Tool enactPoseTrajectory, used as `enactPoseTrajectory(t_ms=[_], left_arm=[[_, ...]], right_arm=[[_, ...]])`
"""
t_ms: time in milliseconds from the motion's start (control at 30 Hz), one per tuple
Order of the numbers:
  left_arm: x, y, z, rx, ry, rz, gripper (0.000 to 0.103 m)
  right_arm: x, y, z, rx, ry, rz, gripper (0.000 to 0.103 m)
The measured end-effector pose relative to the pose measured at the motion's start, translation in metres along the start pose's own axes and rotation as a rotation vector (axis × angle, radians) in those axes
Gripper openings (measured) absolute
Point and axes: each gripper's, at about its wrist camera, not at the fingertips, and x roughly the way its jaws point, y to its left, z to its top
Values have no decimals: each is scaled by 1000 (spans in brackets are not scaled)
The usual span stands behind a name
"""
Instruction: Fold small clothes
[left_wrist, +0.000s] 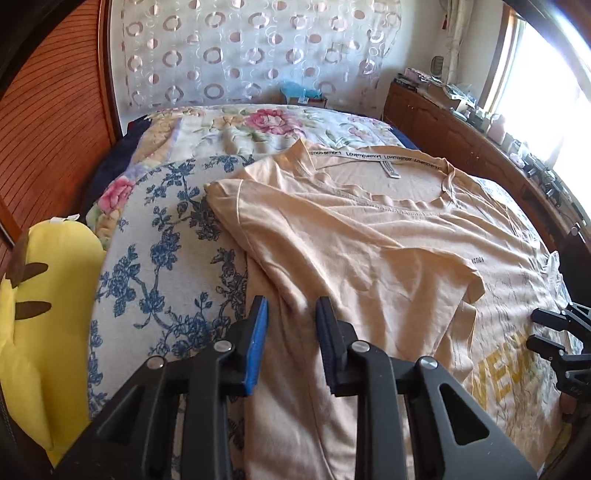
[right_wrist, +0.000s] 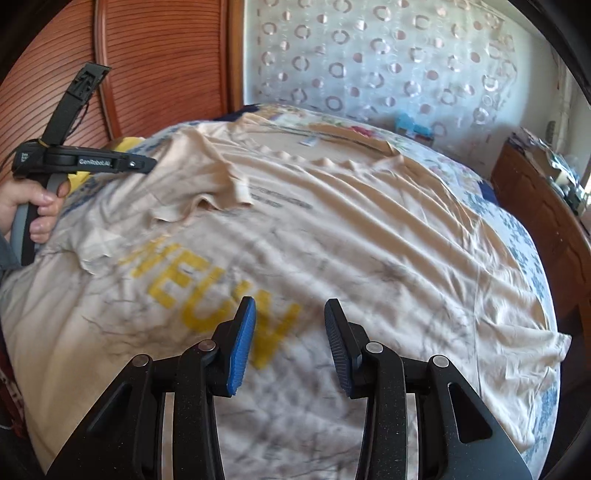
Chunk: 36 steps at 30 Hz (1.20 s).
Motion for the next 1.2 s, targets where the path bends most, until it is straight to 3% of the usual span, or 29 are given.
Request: enactPoseTrajectory(t_ms=[67,100,333,533,700,867,933,1000,1067,1133,1200], left_arm=[[0,2,2,-12,2,-26,17],[1,5,3,-14,8,-40,1],[-15,22,10,-2,-40,11,0],[-28,49,19,-12,-68,104,0],[-32,56,13,-25,-78,91,1],[-59,40,2,16,-142,66,11],[-74,33,-3,34,-171,32,28],[-84,23,-8,38,-189,-3,38],[-92,14,-14,40,-190,-41,43],[-97,1,-19,59,-202,-54,56],[-99,-10,-26,81,-201,-65,58]], right_arm=[[-1,-9,0,40,-3,24,39],[-1,-10,0,47,-3,22,39],[-3,-25,-4,127,-1,43,39],[-2,-21,-3,112,8,23,39],[0,-17,-2,89,14,11,39],[0,-17,-2,86,14,10,39],[1,-17,-2,85,14,10,39],[1,-17,-2,86,15,11,39],[1,-17,-3,87,14,11,39],[1,-17,-3,88,14,11,39],[0,-17,-3,90,14,12,39]])
